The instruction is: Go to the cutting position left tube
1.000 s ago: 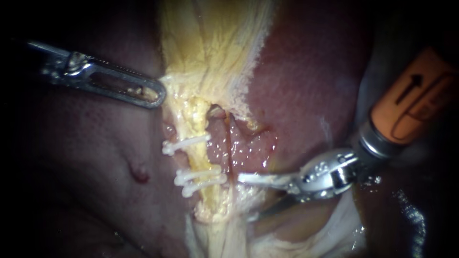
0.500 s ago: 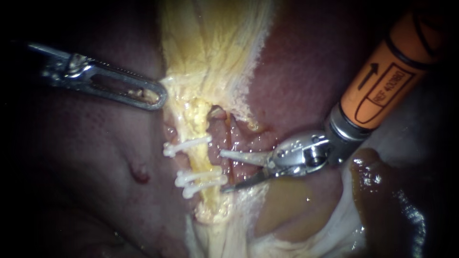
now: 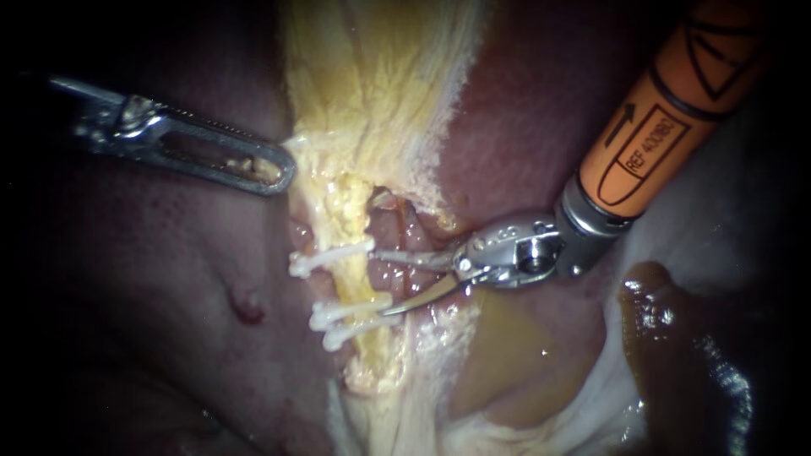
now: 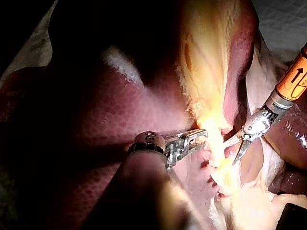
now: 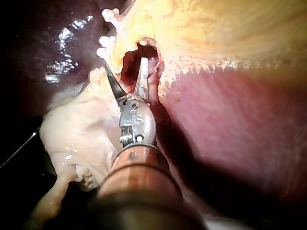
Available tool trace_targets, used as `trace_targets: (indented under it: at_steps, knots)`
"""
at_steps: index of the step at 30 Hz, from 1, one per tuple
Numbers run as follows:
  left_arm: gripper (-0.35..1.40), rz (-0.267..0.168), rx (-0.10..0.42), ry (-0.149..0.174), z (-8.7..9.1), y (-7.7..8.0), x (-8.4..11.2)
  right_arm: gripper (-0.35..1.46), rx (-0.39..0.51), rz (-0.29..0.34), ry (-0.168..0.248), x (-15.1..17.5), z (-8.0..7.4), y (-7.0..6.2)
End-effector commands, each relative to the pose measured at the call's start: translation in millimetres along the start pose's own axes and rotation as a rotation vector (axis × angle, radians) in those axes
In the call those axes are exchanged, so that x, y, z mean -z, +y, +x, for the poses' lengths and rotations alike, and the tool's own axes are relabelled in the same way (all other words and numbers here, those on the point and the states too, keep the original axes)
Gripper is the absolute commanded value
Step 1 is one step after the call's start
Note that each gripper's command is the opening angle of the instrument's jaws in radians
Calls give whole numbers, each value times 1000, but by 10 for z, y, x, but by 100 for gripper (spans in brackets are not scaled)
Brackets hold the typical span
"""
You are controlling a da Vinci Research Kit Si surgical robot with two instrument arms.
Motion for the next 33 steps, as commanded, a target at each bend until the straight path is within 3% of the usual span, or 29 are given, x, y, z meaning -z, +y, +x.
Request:
trace_targets:
  at_steps: [1, 9, 19, 33]
  knots:
    - [-35, 0, 0, 0, 0, 0, 0, 144, -4, 6, 4, -1, 2, -2]
    - [-35, 1, -1, 1, 1, 0, -2, 144, 10, 67, 35, -18, 20, -12]
    - [-35, 1, 0, 1, 0, -1, -7, 142, 29, 133, 71, -37, 36, -10]
    - [-35, 4, 1, 3, -2, -3, -14, 142, 37, 159, 103, -63, 45, -15]
